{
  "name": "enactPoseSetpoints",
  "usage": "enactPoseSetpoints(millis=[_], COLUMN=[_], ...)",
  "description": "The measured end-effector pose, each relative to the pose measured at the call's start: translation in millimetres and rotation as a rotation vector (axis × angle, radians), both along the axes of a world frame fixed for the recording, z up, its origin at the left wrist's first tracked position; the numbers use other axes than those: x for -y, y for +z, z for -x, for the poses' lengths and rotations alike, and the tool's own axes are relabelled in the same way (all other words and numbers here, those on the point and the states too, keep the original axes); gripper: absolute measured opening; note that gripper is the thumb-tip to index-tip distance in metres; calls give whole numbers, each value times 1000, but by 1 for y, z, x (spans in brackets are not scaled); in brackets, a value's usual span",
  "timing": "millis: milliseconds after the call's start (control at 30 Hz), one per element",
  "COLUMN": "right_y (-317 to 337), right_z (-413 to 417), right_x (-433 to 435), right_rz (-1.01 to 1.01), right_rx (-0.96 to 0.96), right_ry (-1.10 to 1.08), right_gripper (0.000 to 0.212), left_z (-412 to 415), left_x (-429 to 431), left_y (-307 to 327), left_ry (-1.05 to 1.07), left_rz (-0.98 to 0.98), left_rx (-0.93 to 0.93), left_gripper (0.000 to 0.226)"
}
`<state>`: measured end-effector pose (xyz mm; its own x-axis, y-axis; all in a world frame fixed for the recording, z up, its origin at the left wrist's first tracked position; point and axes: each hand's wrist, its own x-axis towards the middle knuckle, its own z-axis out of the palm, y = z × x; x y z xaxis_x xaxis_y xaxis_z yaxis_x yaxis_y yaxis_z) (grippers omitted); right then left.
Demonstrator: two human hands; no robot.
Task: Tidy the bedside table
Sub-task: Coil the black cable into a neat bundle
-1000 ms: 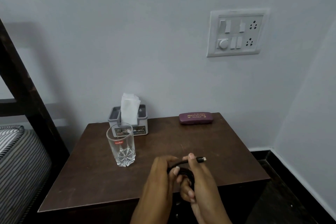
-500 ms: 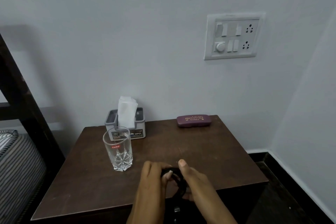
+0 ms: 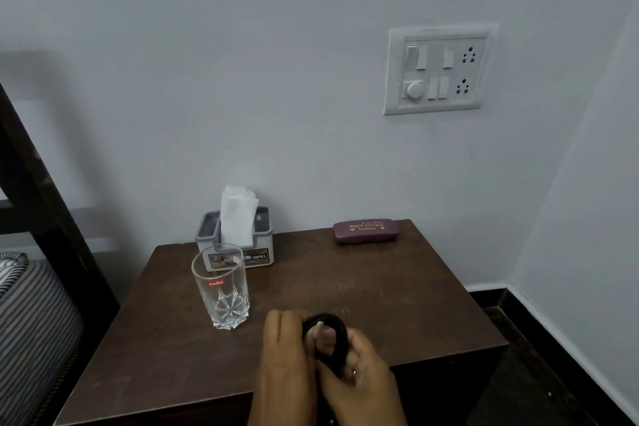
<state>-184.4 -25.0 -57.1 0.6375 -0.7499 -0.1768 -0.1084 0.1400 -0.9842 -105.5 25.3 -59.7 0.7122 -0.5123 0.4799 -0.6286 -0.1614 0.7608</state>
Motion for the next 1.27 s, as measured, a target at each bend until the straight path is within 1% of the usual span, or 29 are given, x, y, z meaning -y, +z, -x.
enactPoseSetpoints(millis=[67, 100, 167, 233, 300, 334, 367, 400, 434, 500, 534, 567, 600, 634, 667, 767, 834, 867, 901, 934, 1034, 1101, 1167, 1201, 1267], right_y=[-1, 0, 3, 3, -2, -4, -5, -7, -11, -18, -19, -20, -19, -19, -19, -13, -9, -8, -8, -6, 3, 6, 7, 7, 9], right_z=[0, 2, 6, 6, 8, 8, 9, 9, 10, 10, 10, 10, 10, 11, 11, 12, 15, 16, 17, 17, 15, 13, 11, 10, 11], right_x=[4, 6, 11, 11, 10, 10, 10, 11, 12, 13, 12, 12, 12, 13, 15, 19, 22, 24, 24, 24, 25, 26, 27, 27, 29], right_rz=[-14, -71, -218, -354, -508, -552, -544, -486, -381, -43, 143, 305, 421, 490, 529, 610, 738, 757, 720, 597, 61, -97, -126, -117, -104], right_rx=[-30, -2, 123, 258, 407, 453, 469, 470, 458, 397, 362, 331, 314, 291, 269, 209, 134, 108, 89, 87, 178, 173, 202, 229, 276], right_ry=[11, 33, 91, 133, 159, 165, 163, 163, 149, 85, 52, 3, -58, -126, -183, -253, -257, -255, -249, -222, -22, 63, 85, 68, 17], right_gripper=[29, 38, 54, 69, 73, 72, 72, 71, 71, 75, 66, 49, 31, 18, 14, 14, 16, 15, 16, 18, 16, 13, 6, 4, 11], left_z=[-2, -3, -3, -5, -8, -9, -9, -9, -8, -6, -4, -2, -1, 1, 3, 5, 6, 6, 7, 7, 6, 7, 9, 9, 7], left_x=[0, -1, -4, -6, -5, -4, -3, -3, -4, -6, -7, -7, -7, -7, -7, -8, -9, -10, -10, -10, -10, -10, -9, -9, -11], left_y=[-1, -1, -1, -3, -6, -6, -6, -6, -6, -6, -6, -6, -6, -6, -5, -6, -7, -6, -4, -1, 0, 2, 9, 11, 15], left_ry=[5, 11, 16, 7, -21, -51, -73, -91, -106, -131, -135, -137, -139, -141, -142, -127, -107, -96, -88, -81, -88, -122, -160, -193, -295], left_rz=[17, 25, 37, 38, 41, 46, 44, 38, 30, 15, 8, 6, 8, 9, 8, 9, -1, -11, -17, -20, -22, -3, 63, 119, 224], left_rx=[-18, -33, -71, -130, -244, -326, -391, -433, -462, -500, -507, -507, -510, -513, -515, -485, -416, -381, -359, -352, -364, -419, -614, -759, -1049], left_gripper=[20, 22, 24, 18, 24, 24, 24, 24, 24, 21, 20, 20, 21, 23, 23, 23, 23, 23, 22, 21, 19, 18, 8, 8, 17])
